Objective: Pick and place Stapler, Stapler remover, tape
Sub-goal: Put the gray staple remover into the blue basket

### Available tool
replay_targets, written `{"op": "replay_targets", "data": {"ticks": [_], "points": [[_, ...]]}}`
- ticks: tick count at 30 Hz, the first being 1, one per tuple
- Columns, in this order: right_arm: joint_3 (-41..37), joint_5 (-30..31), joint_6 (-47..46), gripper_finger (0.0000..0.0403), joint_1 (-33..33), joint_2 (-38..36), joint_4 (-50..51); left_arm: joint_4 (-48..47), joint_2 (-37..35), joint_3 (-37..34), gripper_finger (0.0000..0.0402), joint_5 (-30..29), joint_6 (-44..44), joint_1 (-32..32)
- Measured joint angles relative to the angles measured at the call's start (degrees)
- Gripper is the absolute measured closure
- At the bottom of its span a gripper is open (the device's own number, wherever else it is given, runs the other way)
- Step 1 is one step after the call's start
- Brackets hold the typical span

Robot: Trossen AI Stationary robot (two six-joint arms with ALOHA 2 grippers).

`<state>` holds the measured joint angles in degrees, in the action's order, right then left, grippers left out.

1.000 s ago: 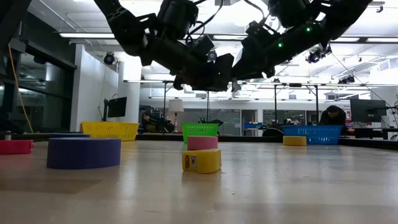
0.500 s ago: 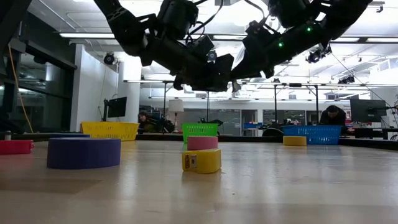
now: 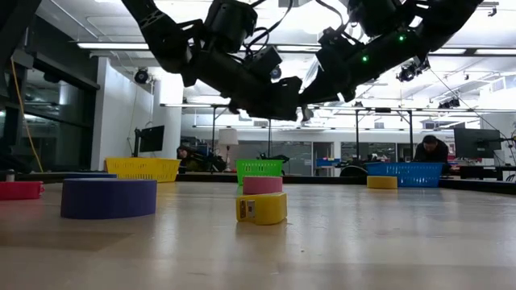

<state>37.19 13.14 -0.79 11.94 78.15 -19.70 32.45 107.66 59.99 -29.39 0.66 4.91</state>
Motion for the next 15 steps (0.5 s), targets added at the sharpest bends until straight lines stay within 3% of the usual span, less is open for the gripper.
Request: {"op": "replay_targets", "data": {"ticks": [11, 15], "points": [[0.00, 0.46, -0.10, 0.0366, 0.09, 0.00, 0.15, 0.63, -0.02, 0.00, 0.0195, 0.78, -1.75, -0.11], [0.00, 3.93, -0.21, 0.0366, 0.09, 0.00, 1.24, -0.16, -0.03, 0.00, 0.0168, 0.27, -3.66, -0.11]]}}
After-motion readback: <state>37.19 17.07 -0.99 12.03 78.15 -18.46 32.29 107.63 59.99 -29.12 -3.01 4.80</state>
